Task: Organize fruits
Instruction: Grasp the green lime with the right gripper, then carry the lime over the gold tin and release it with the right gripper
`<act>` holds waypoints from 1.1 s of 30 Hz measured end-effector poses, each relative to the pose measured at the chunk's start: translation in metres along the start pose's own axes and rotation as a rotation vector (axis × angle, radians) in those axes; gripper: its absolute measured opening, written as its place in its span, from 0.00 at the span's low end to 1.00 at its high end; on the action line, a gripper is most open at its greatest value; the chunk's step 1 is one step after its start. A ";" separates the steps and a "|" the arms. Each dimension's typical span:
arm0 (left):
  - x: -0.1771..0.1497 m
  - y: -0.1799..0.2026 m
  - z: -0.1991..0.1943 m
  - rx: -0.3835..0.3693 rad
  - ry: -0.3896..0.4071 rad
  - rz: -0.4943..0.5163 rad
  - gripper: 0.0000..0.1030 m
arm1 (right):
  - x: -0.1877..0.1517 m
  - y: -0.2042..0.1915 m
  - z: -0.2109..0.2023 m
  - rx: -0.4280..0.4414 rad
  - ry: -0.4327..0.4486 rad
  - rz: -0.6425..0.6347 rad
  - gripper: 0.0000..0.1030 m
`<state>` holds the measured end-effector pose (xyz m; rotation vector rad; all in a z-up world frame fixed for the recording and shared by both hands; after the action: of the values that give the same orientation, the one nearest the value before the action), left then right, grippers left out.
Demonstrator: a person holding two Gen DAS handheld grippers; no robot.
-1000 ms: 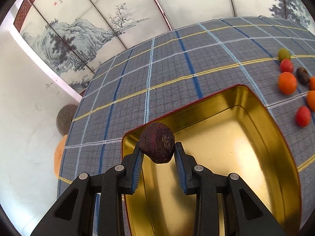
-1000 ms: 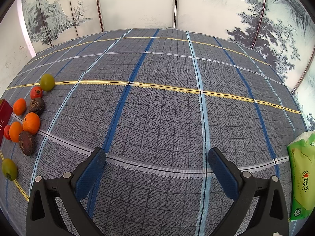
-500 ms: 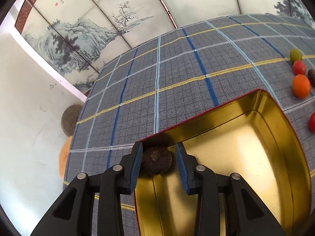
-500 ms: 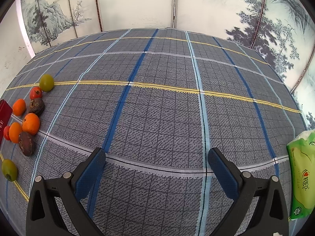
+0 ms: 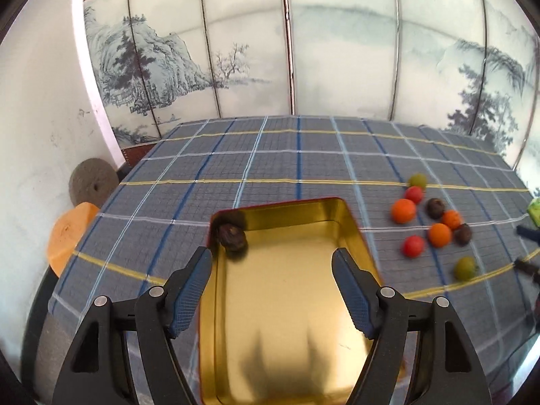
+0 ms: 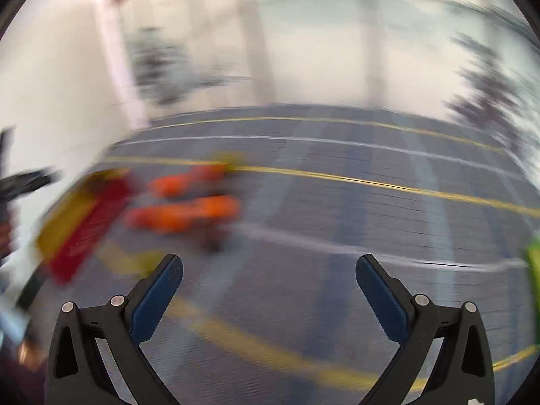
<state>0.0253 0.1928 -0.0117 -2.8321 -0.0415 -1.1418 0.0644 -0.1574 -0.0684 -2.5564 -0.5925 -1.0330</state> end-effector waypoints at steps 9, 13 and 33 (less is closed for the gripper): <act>-0.039 -0.007 -0.027 -0.007 -0.022 -0.082 0.74 | 0.009 -0.070 0.053 0.094 -0.138 -0.107 0.74; -0.055 -0.011 -0.027 0.028 -0.072 -0.044 0.74 | -0.003 -0.075 0.080 0.063 -0.221 -0.129 0.62; -0.089 -0.068 -0.051 0.203 -0.071 -0.103 0.75 | 0.109 -0.247 0.153 0.340 -0.292 -0.294 0.32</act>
<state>-0.0780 0.2562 -0.0327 -2.7149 -0.2943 -0.9923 0.1039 0.1502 -0.0626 -2.3709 -1.1425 -0.5742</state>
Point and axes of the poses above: each gripper's, at about its wrist camera, not at the fingertips, and z roughly the way its jaws point, y to its right, x to its top, the point moved 9 cm from there along z, roughly the way its jaws point, and after that the axes turned 5 degrees about -y, right-handed, at the moved point
